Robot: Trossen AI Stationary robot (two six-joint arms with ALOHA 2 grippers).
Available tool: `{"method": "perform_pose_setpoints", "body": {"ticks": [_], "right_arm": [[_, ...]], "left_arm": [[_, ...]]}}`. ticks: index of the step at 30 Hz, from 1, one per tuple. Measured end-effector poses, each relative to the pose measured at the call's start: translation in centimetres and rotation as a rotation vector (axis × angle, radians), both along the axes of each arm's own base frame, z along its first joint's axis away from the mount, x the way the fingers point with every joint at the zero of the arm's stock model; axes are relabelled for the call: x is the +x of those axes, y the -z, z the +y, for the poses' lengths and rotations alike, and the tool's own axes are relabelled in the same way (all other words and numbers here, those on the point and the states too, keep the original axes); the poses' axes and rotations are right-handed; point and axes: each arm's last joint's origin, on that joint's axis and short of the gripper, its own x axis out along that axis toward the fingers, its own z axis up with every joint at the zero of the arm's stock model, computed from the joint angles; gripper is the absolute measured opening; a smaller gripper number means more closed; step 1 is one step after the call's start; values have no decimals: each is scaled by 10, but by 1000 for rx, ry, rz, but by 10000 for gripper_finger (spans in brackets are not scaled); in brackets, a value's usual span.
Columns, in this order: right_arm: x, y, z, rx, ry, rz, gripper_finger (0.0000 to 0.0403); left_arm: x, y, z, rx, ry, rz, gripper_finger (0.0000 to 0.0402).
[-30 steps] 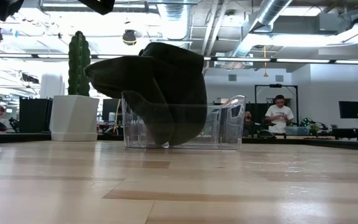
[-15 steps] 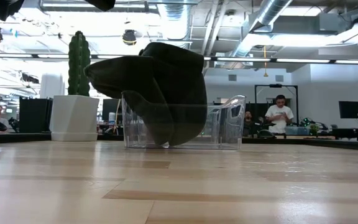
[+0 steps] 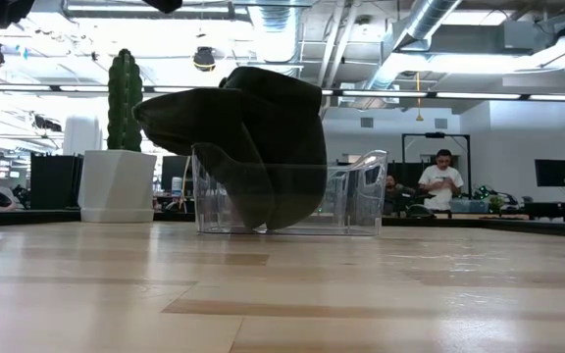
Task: Pick & Place hat
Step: Put the red cap into the top transparent bin
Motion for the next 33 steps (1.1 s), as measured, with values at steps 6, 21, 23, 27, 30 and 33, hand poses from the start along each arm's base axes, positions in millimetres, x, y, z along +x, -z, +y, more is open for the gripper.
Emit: {"method": "perform_pose_setpoints", "body": {"ticks": [6, 21, 23, 27, 30, 33], "right_arm": [[-1, 3, -1, -27, 21, 29, 1], [-24, -2, -24, -189, 266, 117, 0], [-29, -9, -34, -212, 332, 109, 0], [-38, -29, -59, -208, 470, 50, 0], [-42, -42, -83, -196, 562, 13, 0], [-45, -54, -112, -184, 674, -23, 0]], "left_arm": [[2, 2, 4, 15, -226, 20, 134], [-23, -27, 2, 6, -384, 7, 120], [-35, -37, 0, 19, -409, 1, 120], [-63, -48, -1, 62, -467, -46, 121], [-81, -52, 4, 52, -476, -69, 122], [-95, -56, 12, 12, -459, -89, 122]]}}
